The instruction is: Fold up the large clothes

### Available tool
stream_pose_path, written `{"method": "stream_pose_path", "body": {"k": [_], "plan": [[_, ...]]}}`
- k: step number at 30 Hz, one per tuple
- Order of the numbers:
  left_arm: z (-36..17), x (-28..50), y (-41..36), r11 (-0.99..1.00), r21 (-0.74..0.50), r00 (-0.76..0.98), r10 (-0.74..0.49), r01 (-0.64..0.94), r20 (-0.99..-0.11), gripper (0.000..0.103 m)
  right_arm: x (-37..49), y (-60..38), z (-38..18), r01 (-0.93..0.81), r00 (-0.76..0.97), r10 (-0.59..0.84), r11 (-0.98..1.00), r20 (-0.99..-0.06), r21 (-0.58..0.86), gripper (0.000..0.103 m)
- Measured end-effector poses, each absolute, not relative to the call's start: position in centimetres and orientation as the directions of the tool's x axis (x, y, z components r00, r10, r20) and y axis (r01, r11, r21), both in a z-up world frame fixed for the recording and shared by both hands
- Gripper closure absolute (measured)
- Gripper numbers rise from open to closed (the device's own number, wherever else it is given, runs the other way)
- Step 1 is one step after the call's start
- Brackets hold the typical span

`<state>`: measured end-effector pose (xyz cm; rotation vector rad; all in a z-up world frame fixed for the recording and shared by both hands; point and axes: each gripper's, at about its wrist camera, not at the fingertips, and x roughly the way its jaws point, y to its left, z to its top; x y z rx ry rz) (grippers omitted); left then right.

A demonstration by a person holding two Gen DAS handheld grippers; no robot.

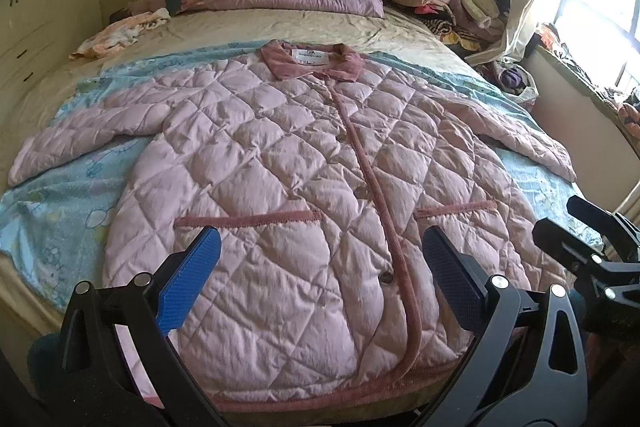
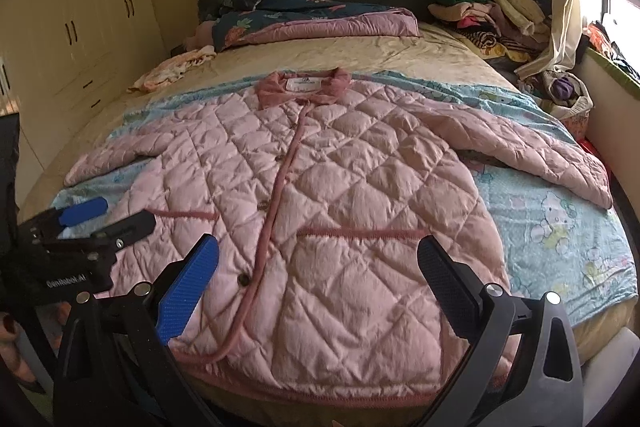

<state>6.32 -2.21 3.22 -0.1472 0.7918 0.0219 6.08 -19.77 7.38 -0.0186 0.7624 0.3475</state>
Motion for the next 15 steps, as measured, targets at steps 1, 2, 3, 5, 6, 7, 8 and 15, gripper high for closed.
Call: {"method": "stream_pose_path", "body": {"k": [1,2,3,5,6,7,8,15], "plan": [[3.4,6.6,-2.1,0.989,-0.126,0.706,-0.035,-0.077,-0.708,0.008,6.4,-19.9,7.5,-0.313,0.671,0.301,0.944,-0.678,0.109,0.004],[3.6,6.8,-2.1,0.989,-0.127,0.709,-0.035,-0.077,-0.704,0.008,6.7,-20.0,7.6,-0.309,0.673,0.297,0.945,-0.677,0.107,0.004],[3.7,7.0,-2.1,0.989,-0.126,0.711,-0.033,-0.078,-0.702,0.008,7.0,-20.1,7.7,-0.305,0.673,0.294,0.946,-0.679,0.108,0.004],[4.0,7.8,-2.0,0.988,-0.129,0.713,-0.032,-0.082,-0.701,0.008,7.6,-20.4,7.8,-0.304,0.668,0.302,0.945,-0.680,0.121,0.004],[4.0,8.3,-1.9,0.988,-0.132,0.712,-0.033,-0.084,-0.701,0.008,7.8,-20.4,7.9,-0.307,0.665,0.308,0.943,-0.681,0.128,0.004],[4.1,8.6,-1.9,0.987,-0.135,0.711,-0.035,-0.085,-0.702,0.008,8.1,-20.5,8.0,-0.305,0.664,0.307,0.944,-0.682,0.127,0.004],[4.2,9.0,-1.8,0.987,-0.138,0.713,-0.034,-0.088,-0.701,0.008,8.3,-20.5,8.1,-0.306,0.666,0.306,0.944,-0.680,0.124,0.004],[5.2,11.7,-1.9,0.985,-0.147,0.716,-0.037,-0.092,-0.697,0.008,10.4,-20.8,9.3,-0.299,0.671,0.308,0.945,-0.675,0.134,0.004]]}}
